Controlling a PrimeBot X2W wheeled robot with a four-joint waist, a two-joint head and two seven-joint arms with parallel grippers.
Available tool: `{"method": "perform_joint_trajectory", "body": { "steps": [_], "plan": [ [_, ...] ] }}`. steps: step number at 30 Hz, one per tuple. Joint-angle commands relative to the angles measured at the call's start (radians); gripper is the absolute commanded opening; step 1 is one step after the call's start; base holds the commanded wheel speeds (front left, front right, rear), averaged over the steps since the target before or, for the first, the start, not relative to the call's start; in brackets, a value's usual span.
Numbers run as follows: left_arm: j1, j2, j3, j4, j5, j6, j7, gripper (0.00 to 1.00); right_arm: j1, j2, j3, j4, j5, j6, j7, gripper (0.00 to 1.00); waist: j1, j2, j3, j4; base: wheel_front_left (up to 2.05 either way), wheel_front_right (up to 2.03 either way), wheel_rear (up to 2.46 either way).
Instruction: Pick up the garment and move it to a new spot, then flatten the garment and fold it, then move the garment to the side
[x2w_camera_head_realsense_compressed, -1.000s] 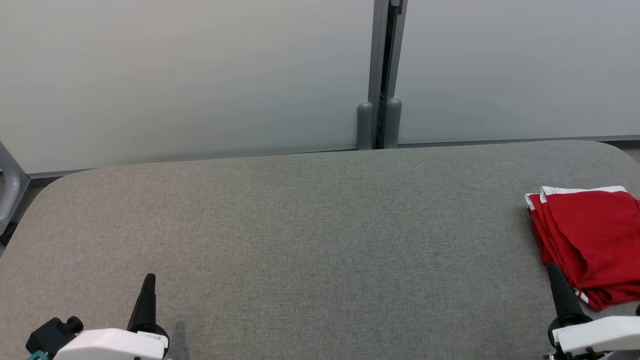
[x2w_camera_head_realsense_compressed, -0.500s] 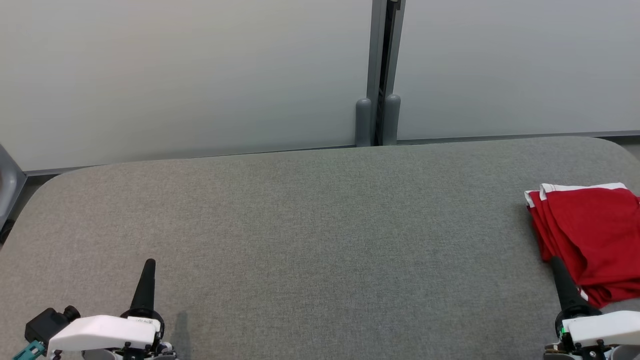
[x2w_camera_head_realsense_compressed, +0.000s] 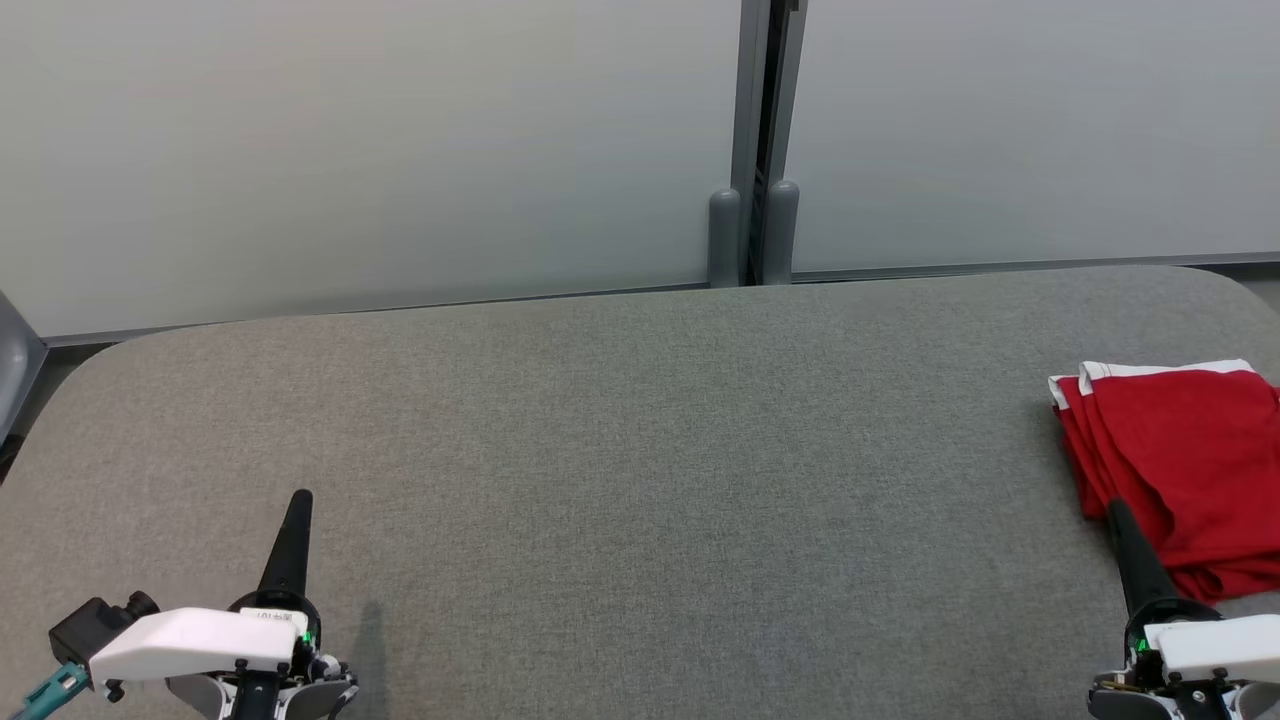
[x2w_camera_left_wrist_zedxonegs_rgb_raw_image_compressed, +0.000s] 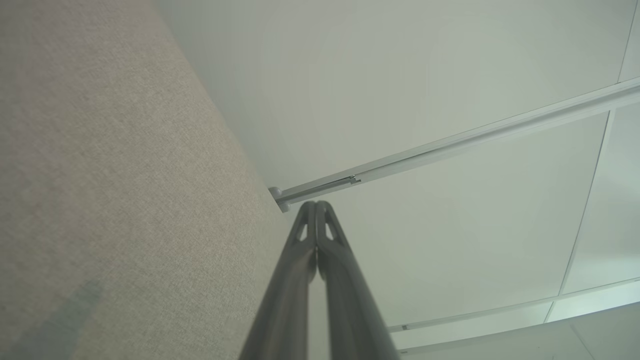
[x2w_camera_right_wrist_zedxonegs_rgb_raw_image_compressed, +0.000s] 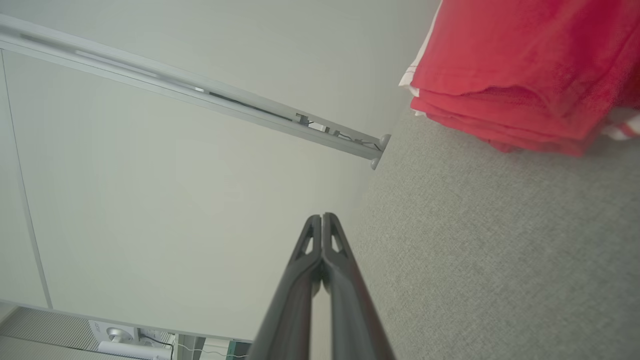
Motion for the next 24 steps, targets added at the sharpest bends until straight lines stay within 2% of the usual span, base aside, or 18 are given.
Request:
{"method": "perform_joint_trajectory", "body": {
  "steps": [1, 24],
  "plan": [
    [-0.031, 0.004, 0.008, -0.005, -0.021, -0.008, 0.006, 0.0, -0.019, -0.01, -0.005, -0.006, 0.021, 0.002, 0.008, 0.0, 0.0, 0.0, 0.001, 0.0, 0.0, 0.0, 0.0],
    [-0.081, -0.006, 0.025, 0.012, -0.168, -0.033, 0.05, 0.0, -0.038, -0.012, -0.012, 0.002, 0.195, 0.002, 0.012, 0.0, 0.0, 0.0, 0.016, -0.007, 0.0, 0.0, 0.0]
  ]
}}
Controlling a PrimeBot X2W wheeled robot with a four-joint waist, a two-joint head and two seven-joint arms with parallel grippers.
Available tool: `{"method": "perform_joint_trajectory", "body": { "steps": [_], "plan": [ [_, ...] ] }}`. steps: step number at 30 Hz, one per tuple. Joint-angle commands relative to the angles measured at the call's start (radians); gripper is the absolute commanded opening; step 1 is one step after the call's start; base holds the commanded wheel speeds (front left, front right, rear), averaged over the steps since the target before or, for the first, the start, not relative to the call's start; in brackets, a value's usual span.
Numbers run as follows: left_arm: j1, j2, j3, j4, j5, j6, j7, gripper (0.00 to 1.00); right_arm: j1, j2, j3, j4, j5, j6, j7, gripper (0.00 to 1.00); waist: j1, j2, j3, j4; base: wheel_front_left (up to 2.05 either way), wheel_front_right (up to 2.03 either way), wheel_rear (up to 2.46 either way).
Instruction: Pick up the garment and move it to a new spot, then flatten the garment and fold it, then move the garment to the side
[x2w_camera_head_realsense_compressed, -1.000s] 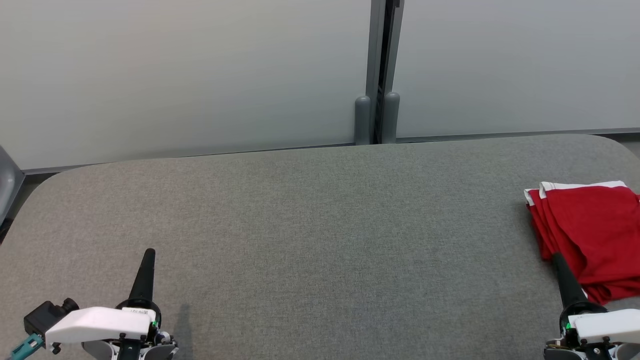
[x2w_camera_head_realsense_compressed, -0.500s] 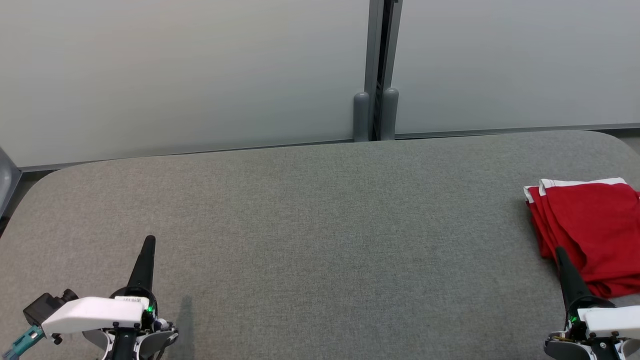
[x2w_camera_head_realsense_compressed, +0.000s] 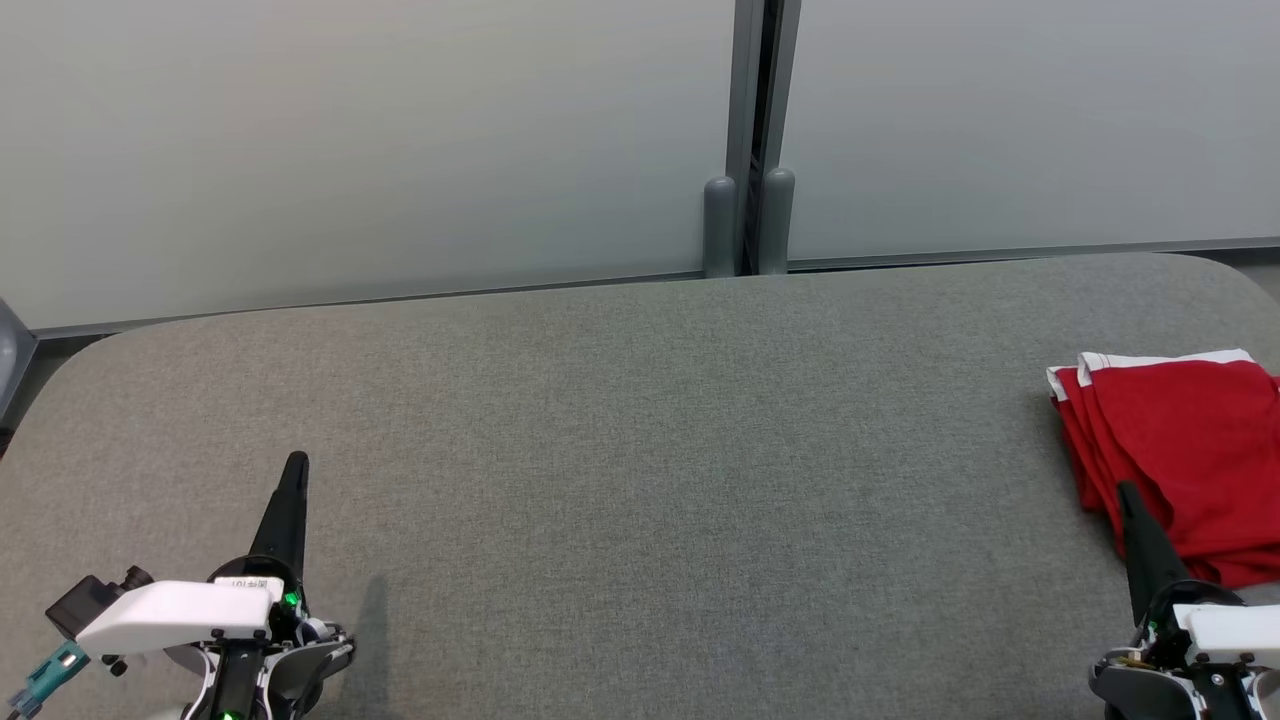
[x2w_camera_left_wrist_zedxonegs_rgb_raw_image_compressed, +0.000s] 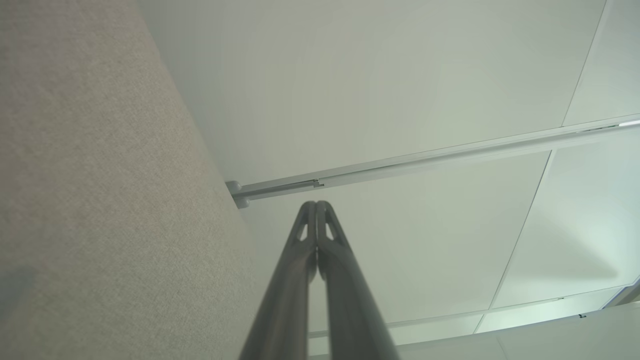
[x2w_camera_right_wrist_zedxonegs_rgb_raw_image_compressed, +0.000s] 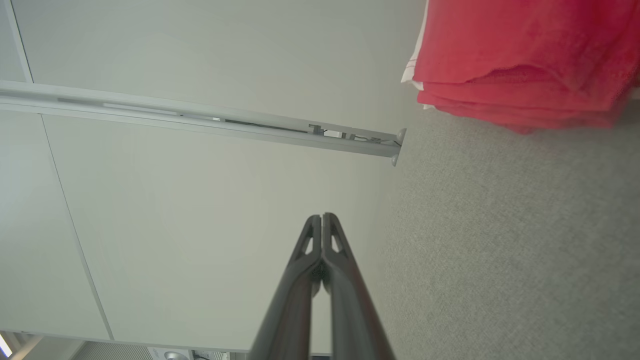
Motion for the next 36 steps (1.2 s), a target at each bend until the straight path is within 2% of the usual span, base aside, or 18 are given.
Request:
{"method": "perform_joint_trajectory", "body": {
  "steps": [1, 19, 36],
  "plan": [
    [-0.03, 0.004, 0.006, 0.0, -0.016, -0.009, 0.004, 0.0, -0.012, -0.009, -0.006, -0.001, 0.022, 0.002, 0.004, 0.0, 0.0, -0.0001, 0.001, 0.0, 0.0, 0.0, 0.0],
    [-0.062, -0.004, 0.019, 0.012, -0.119, -0.026, 0.035, 0.0, -0.025, -0.011, -0.01, 0.004, 0.143, 0.002, 0.009, 0.0, 0.0, -0.0001, 0.014, -0.006, 0.0, 0.0, 0.0],
    [-0.06, -0.004, 0.019, 0.012, -0.12, -0.025, 0.035, 0.0, -0.024, -0.011, -0.009, 0.005, 0.142, 0.002, 0.009, 0.0, 0.0, -0.0001, 0.014, -0.006, 0.0, 0.0, 0.0]
  ]
}}
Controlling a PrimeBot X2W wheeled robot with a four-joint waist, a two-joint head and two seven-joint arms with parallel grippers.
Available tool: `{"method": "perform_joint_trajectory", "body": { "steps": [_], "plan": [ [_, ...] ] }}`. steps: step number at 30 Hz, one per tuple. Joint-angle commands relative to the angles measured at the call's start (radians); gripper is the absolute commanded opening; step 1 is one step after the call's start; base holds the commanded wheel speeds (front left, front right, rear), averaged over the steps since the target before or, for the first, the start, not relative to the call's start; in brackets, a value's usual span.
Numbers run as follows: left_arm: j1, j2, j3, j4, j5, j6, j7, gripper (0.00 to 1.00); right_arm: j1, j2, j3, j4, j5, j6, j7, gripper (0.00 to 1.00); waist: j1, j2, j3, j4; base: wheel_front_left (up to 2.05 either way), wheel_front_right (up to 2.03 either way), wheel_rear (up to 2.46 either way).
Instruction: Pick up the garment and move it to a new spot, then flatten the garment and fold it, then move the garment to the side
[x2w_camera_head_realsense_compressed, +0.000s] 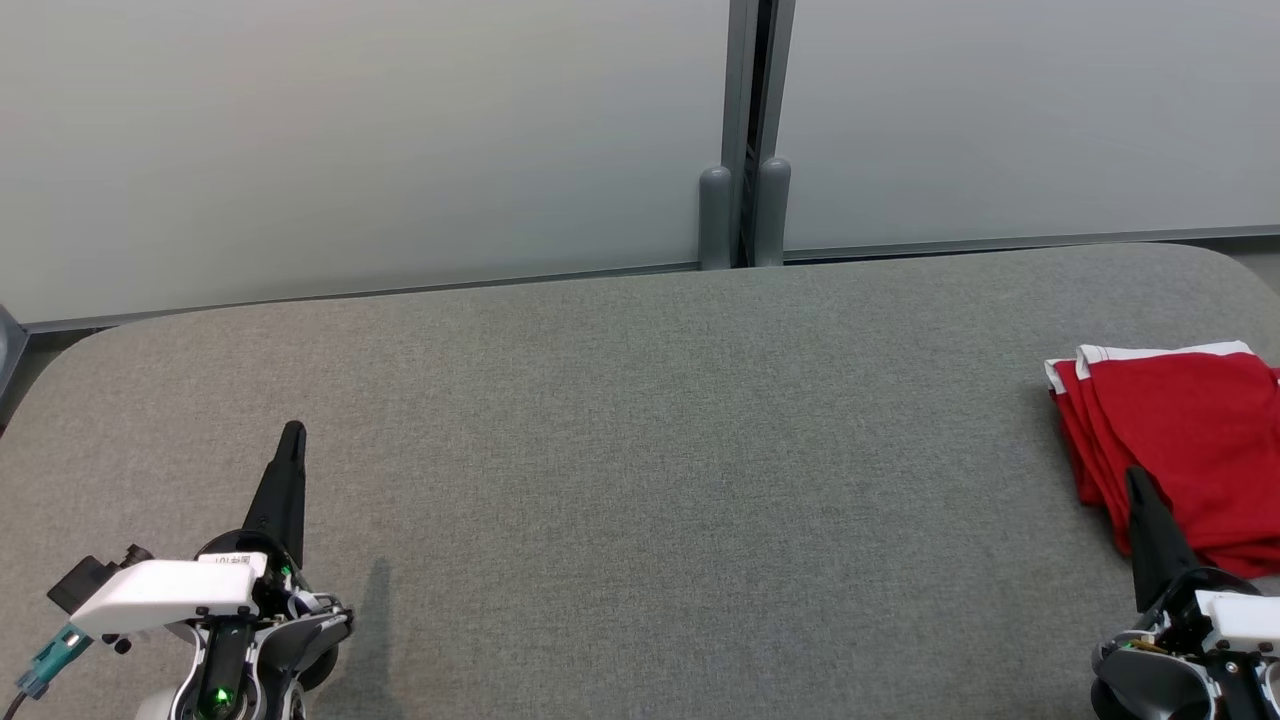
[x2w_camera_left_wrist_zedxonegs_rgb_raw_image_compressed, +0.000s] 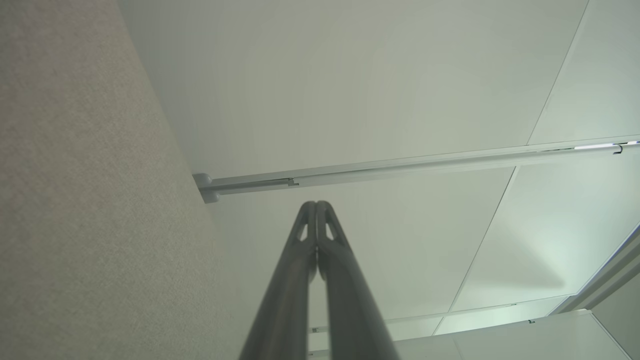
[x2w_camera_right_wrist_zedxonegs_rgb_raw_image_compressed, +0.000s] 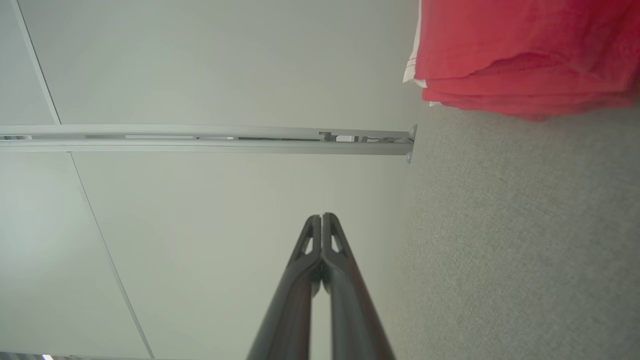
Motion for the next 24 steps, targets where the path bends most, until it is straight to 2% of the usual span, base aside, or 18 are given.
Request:
{"method": "perform_joint_trajectory", "body": {
  "steps": [1, 24],
  "plan": [
    [-0.014, 0.002, 0.006, 0.0, -0.002, -0.004, 0.0, 0.0, -0.003, -0.009, -0.002, 0.001, 0.002, 0.002, 0.006, 0.0, 0.0, 0.0, 0.0, 0.0, 0.0, 0.0, 0.0],
    [-0.014, 0.002, 0.005, 0.0, -0.002, -0.004, 0.0, 0.0, -0.003, -0.009, -0.002, 0.001, 0.002, 0.002, 0.006, 0.0, 0.0, 0.0, 0.0, 0.0, 0.0, 0.0, 0.0]
  ]
}}
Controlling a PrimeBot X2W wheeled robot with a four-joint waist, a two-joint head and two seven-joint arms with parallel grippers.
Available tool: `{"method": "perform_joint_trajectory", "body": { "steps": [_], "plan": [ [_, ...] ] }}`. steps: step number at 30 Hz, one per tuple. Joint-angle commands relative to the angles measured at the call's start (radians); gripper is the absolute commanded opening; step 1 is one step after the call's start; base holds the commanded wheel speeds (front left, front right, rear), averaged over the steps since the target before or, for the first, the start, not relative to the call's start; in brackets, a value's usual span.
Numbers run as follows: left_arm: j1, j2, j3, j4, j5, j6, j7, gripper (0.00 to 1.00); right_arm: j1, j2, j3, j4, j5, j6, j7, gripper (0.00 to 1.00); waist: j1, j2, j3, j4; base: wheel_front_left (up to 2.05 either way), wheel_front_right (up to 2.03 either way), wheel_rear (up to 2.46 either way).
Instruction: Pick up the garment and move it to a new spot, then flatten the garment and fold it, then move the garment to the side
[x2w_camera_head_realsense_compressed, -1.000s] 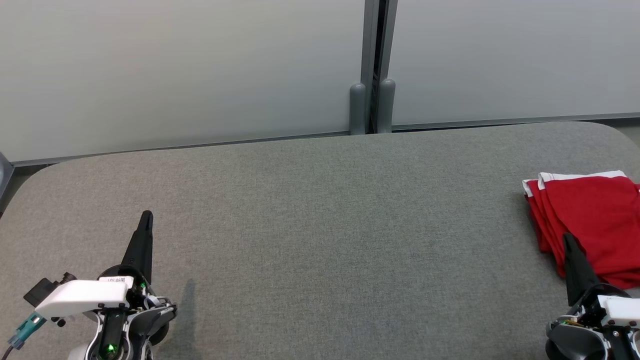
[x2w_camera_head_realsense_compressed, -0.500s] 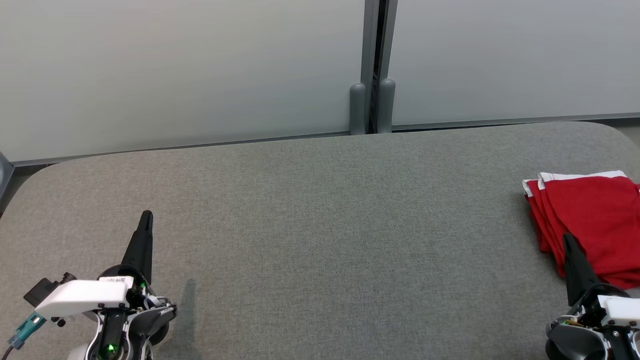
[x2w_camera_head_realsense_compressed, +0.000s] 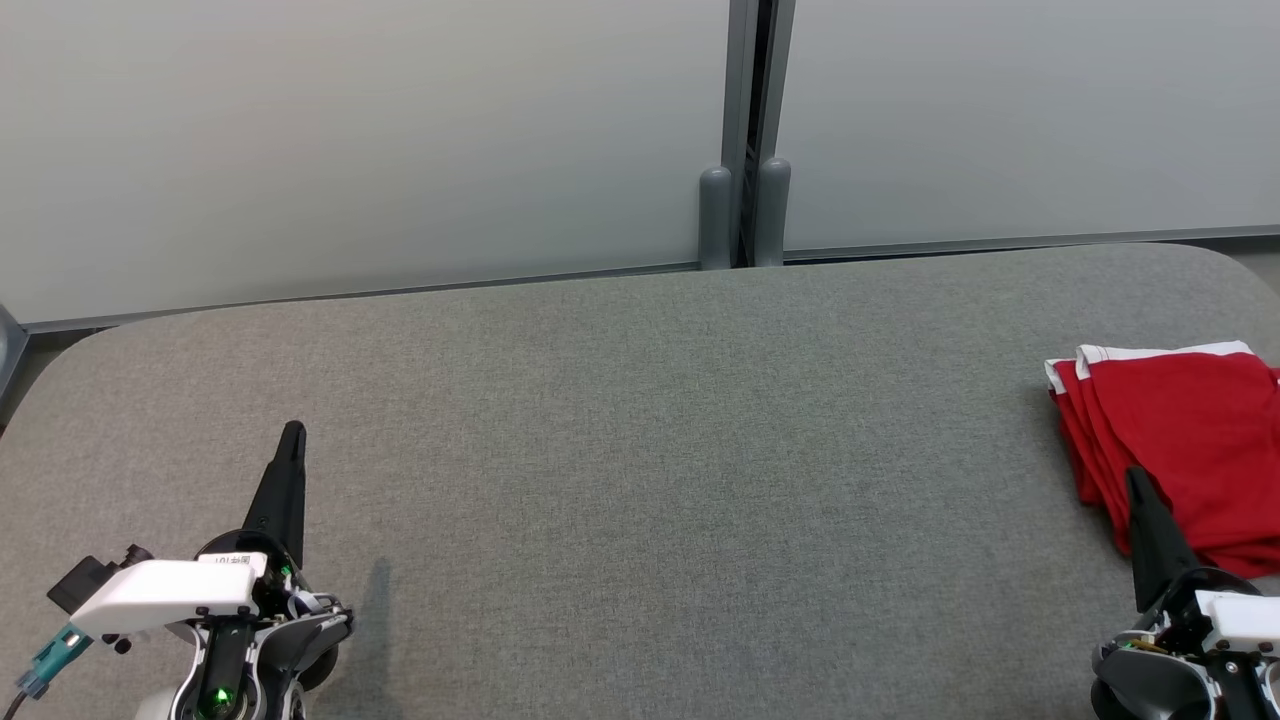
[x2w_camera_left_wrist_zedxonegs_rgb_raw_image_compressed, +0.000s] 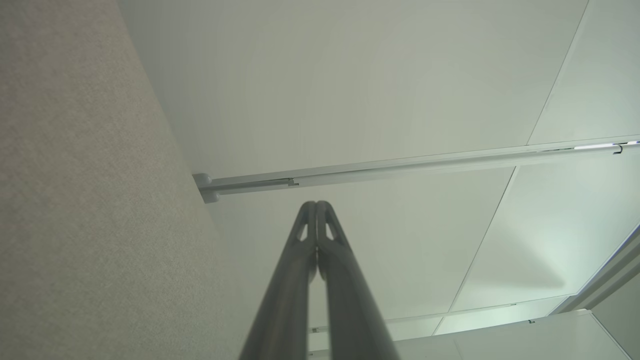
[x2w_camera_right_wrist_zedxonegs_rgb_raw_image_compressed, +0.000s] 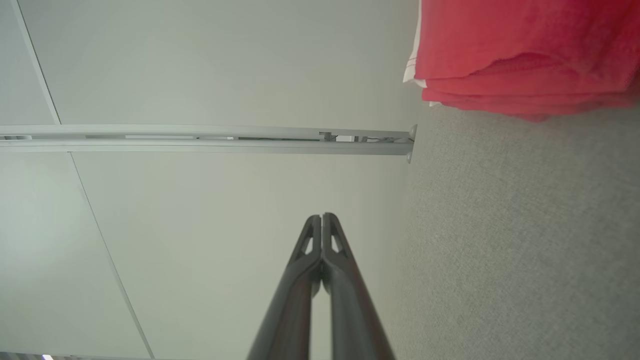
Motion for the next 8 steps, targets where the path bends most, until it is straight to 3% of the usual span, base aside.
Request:
{"method": "perform_joint_trajectory", "body": {
  "steps": [1, 8],
  "plan": [
    [-0.014, 0.002, 0.005, 0.0, -0.002, -0.004, 0.0, 0.0, -0.003, -0.009, -0.002, 0.001, 0.002, 0.002, 0.006, 0.0, 0.0, 0.0, 0.0, 0.0, 0.0, 0.0, 0.0],
    [-0.014, 0.002, 0.005, 0.0, -0.002, -0.004, 0.0, 0.0, -0.003, -0.009, -0.002, 0.001, 0.002, 0.002, 0.006, 0.0, 0.0, 0.0, 0.0, 0.0, 0.0, 0.0, 0.0]
  ]
}}
